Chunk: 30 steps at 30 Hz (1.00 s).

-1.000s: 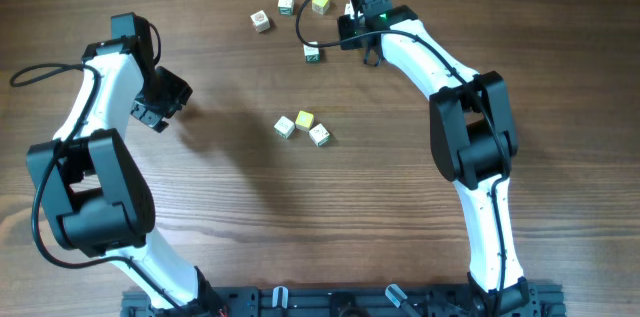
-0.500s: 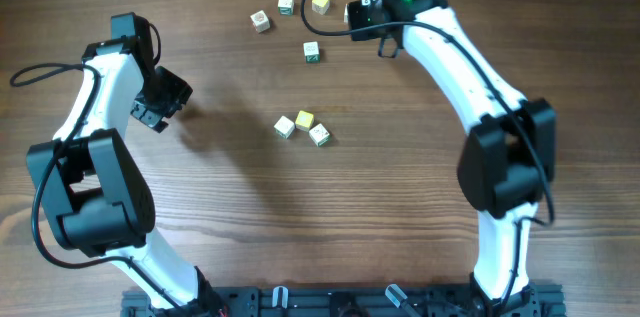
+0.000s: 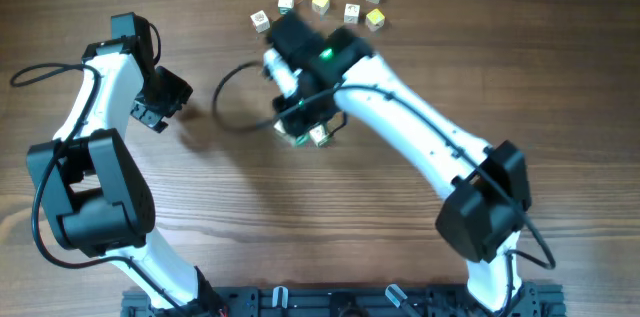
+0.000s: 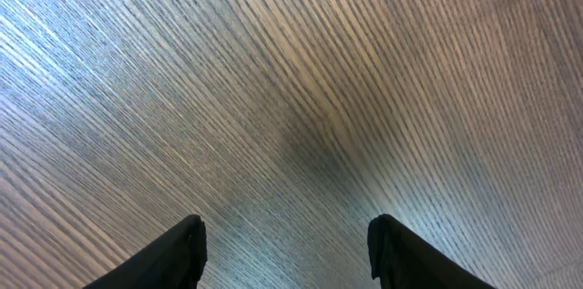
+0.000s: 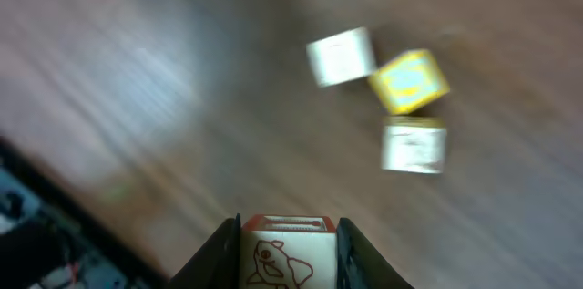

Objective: Form a circle
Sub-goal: 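Carry the fish block down toward the placed blocks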

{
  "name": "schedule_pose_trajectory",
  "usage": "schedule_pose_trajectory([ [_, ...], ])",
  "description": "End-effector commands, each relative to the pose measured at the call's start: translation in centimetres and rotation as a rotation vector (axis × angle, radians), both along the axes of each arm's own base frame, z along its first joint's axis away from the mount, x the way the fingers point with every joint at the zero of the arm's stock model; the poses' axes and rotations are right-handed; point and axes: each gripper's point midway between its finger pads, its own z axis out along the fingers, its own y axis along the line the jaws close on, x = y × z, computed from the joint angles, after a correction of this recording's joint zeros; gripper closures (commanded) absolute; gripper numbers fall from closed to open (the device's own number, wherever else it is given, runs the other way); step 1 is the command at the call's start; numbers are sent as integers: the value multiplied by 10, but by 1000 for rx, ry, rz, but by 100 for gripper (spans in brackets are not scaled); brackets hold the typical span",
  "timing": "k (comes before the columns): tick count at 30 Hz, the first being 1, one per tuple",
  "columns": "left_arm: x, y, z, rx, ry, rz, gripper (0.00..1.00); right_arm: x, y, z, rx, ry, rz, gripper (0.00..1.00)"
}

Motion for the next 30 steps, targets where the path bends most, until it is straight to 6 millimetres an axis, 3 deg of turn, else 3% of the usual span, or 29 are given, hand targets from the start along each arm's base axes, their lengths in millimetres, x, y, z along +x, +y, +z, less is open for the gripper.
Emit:
schedule_pose_trajectory([
  [1,6,0,11,2,-35,-6,40,-42,26,-9,-10,46,35,78],
  [4,6,0,11,2,-34,-7,40,-45,33,-33,-78,35,-222,81],
  [8,6,0,11,2,-34,-7,40,-40,51,-59,-20,-14,-283,82],
  [15,6,0,11,2,-34,-6,39,-34,35,-107,-39,-43,-444,78],
  [30,6,0,11,2,-34,-7,39,-15,16,-120,-115,-161,-534,72],
])
